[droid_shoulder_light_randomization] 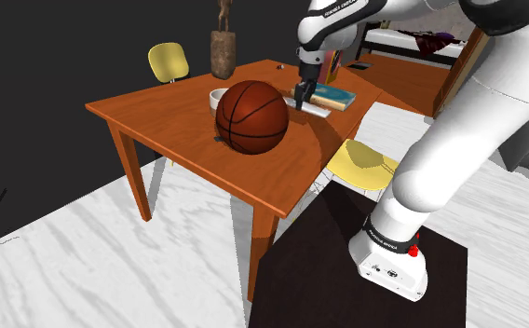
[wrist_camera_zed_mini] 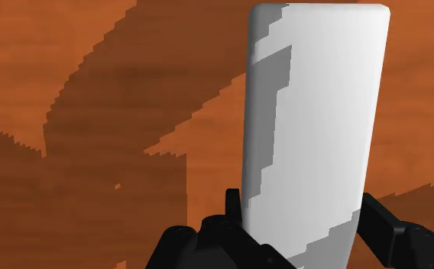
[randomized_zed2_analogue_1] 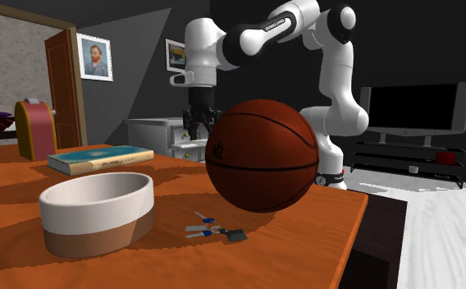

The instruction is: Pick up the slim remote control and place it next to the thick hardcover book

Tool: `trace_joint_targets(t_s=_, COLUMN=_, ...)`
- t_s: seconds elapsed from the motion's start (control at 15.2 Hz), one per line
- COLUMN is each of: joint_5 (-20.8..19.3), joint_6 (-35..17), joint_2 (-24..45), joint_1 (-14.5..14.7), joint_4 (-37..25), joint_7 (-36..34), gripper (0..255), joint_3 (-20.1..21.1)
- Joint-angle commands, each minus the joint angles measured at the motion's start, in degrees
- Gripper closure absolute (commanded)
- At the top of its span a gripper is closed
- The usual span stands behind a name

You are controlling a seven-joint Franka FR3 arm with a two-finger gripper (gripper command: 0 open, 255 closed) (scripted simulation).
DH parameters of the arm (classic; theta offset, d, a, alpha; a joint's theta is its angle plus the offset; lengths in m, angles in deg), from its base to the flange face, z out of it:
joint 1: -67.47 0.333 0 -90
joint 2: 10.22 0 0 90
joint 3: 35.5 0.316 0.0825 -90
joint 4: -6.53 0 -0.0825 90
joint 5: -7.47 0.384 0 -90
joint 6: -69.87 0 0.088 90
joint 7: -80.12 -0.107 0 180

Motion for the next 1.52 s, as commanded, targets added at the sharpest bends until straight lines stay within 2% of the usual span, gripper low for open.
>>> trace_joint_targets(t_s=0.0, joint_5=2.15, joint_6=0.82, joint_2=5.14, joint_1=-0.09, joint_4=-5.74, joint_7=2.67, gripper=255, joint_3=-1.23)
trace_joint_targets(t_s=0.4, joint_5=8.99, joint_6=4.31, joint_2=19.49, joint_1=-2.62, joint_4=-22.20, joint_7=9.59, gripper=255, joint_3=-2.96)
trace_joint_targets(t_s=0.86, joint_5=16.28, joint_6=12.76, joint_2=37.67, joint_1=-9.58, joint_4=-47.30, joint_7=14.85, gripper=255, joint_3=-2.20)
trace_joint_targets(t_s=0.99, joint_5=18.05, joint_6=16.43, joint_2=43.73, joint_1=-12.41, joint_4=-56.88, joint_7=15.50, gripper=255, joint_3=-1.55)
trace_joint_targets(t_s=1.12, joint_5=19.72, joint_6=21.29, joint_2=50.97, joint_1=-15.95, joint_4=-69.07, joint_7=15.56, gripper=255, joint_3=-0.62)
trace_joint_targets(t_s=1.25, joint_5=21.37, joint_6=28.95, joint_2=61.17, joint_1=-20.96, joint_4=-87.54, joint_7=14.50, gripper=255, joint_3=0.86)
trace_joint_targets(t_s=1.45, joint_5=21.12, joint_6=25.37, joint_2=59.60, joint_1=-19.83, joint_4=-82.20, joint_7=14.99, gripper=255, joint_3=0.72)
